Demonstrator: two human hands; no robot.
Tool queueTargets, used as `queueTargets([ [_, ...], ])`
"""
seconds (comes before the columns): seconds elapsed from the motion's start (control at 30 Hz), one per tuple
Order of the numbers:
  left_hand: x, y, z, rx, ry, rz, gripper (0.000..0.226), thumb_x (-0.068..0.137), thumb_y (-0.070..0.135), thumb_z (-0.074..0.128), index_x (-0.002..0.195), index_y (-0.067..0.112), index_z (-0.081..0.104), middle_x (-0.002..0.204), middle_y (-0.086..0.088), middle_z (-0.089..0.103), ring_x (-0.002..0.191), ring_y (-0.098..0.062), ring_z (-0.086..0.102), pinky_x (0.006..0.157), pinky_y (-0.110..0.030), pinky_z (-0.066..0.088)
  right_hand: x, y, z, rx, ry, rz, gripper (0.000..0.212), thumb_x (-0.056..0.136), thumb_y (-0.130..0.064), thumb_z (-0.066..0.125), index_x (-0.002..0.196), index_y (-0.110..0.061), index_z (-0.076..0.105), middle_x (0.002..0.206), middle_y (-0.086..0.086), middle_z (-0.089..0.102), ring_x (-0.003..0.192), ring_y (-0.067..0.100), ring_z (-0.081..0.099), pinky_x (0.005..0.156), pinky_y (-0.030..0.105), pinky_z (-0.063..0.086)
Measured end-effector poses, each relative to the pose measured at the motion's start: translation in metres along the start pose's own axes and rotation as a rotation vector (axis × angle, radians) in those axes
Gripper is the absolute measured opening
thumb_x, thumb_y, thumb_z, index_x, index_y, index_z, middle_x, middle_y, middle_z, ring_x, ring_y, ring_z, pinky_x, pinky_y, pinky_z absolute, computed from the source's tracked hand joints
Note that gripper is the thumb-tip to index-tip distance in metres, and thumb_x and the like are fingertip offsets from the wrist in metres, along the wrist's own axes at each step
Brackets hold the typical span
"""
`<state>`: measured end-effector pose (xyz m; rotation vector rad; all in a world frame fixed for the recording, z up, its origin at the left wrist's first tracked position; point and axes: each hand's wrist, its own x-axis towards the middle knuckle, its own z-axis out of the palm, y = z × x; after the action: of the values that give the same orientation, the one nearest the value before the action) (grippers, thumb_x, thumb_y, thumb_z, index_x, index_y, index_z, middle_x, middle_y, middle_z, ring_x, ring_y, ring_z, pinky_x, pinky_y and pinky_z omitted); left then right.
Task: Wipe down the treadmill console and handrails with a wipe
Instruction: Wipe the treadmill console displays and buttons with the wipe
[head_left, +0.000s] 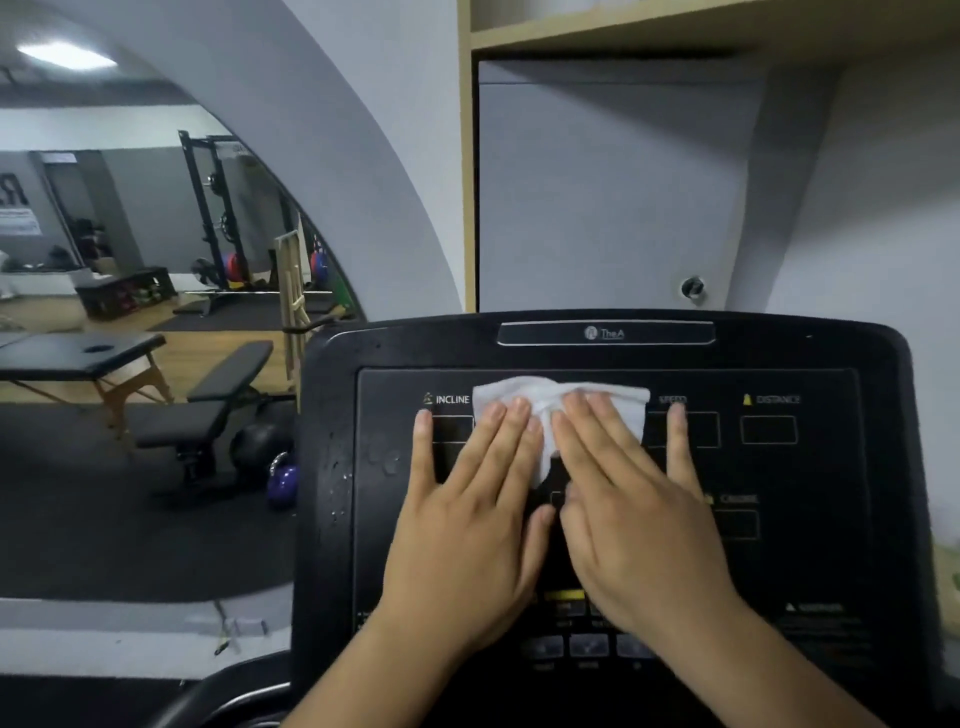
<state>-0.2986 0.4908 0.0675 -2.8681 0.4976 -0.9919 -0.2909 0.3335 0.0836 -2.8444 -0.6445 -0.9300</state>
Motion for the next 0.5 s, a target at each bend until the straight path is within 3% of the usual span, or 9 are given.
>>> queueTargets([
  [0.13,0.018,-0.018,-0.013,0.035,0.025,-0.029,0.063,0.100,0.044,0.022,0.153,0.010,0.021,0.161,-0.007,0.016,0.150,-0.019,0.009,0.117,-0.062,0.000,0.034,-0.013,-0.012,-0.046,-0.003,0.031,0.065,0.089,-0.033,0.018,0.149,-0.011,0.030,0.158,0.005,0.024,0.147,0.016,0.014,0.115,0.063,0.006],
  [0.33,-0.027,-0.028,0.000,-0.063,0.006,-0.044,0.062,0.098,0.043,0.031,0.150,0.009,0.032,0.158,-0.007,0.027,0.148,-0.019,0.019,0.115,-0.062,0.011,0.004,-0.039,0.008,0.006,-0.017,-0.032,0.063,0.087,-0.031,0.029,0.145,-0.010,0.040,0.153,0.006,0.035,0.144,0.018,0.025,0.110,0.066,0.022],
  [0.5,-0.003,-0.050,-0.019,-0.016,0.026,-0.156,0.063,0.098,0.041,0.023,0.152,0.008,0.026,0.159,-0.009,0.021,0.149,-0.020,0.014,0.118,-0.061,0.004,0.044,-0.055,-0.003,0.003,-0.021,-0.020,0.066,0.089,-0.036,0.017,0.150,-0.013,0.029,0.158,0.003,0.023,0.147,0.015,0.013,0.116,0.062,0.004],
])
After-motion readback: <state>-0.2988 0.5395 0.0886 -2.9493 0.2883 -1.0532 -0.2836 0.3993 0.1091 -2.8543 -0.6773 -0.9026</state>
